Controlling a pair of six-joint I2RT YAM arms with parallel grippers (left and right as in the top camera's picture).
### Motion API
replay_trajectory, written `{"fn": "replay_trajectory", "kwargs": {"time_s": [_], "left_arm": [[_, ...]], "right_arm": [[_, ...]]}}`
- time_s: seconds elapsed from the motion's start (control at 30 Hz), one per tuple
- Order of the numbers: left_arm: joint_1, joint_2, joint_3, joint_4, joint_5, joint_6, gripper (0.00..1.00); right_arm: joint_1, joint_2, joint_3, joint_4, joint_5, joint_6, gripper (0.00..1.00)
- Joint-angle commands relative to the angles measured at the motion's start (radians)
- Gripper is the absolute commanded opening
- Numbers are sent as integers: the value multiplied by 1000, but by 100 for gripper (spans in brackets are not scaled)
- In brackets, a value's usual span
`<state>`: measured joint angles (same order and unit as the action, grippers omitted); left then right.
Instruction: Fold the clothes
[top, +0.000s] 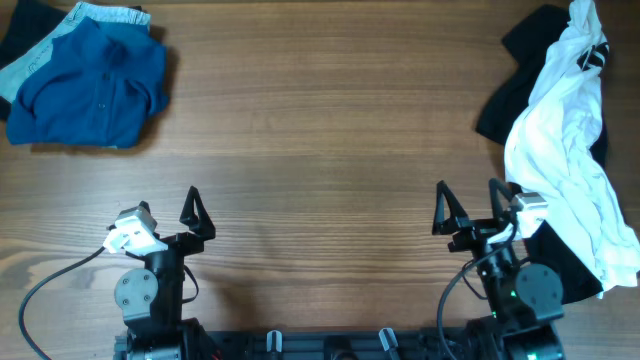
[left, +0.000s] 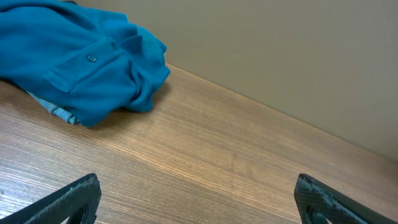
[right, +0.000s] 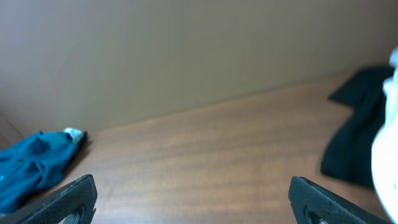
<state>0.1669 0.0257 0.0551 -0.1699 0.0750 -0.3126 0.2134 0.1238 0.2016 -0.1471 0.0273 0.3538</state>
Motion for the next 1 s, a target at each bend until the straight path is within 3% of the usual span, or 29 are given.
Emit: {"fn": "replay_trajectory", "kwargs": {"time_s": [0.0, 0.97], "left_arm": [[7, -9, -7, 1, -10, -6, 100], [7, -9, -7, 1, -9, -6, 100]], "right_arm": [[1, -23, -76, 13, 3, 73, 100], [1, -26, -141, 24, 0, 50, 100]]}}
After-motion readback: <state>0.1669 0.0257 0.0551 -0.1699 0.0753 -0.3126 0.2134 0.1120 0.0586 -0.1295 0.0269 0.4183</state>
